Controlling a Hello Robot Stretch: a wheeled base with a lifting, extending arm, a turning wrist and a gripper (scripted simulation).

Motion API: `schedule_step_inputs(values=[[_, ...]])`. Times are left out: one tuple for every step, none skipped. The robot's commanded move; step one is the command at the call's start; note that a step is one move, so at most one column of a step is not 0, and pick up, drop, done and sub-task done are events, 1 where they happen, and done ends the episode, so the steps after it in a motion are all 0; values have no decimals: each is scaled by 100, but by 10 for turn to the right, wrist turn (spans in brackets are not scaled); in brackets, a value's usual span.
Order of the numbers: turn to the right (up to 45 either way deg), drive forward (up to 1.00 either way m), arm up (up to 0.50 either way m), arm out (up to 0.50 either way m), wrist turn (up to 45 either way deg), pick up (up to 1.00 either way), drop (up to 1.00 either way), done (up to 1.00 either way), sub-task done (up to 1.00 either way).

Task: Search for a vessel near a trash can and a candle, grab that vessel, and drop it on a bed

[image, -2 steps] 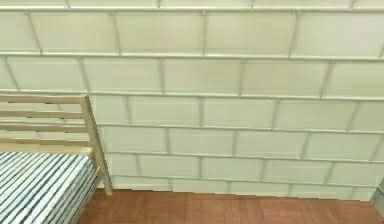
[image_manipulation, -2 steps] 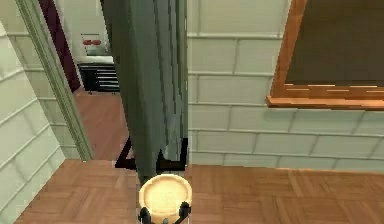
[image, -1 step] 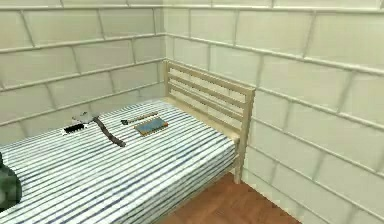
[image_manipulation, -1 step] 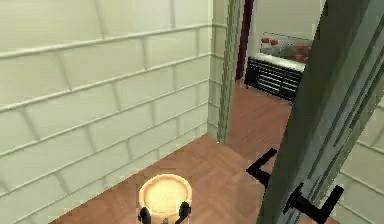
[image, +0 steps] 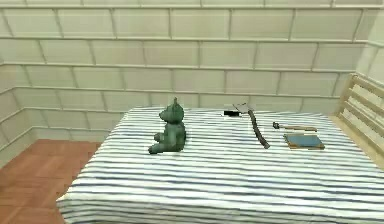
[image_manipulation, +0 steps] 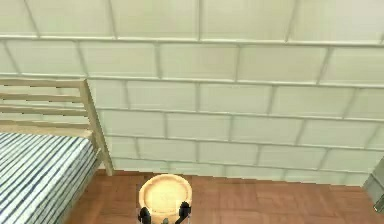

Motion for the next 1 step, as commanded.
schedule_step_inputs(values=[[-390,0,0,0,0,0,0,0,0]])
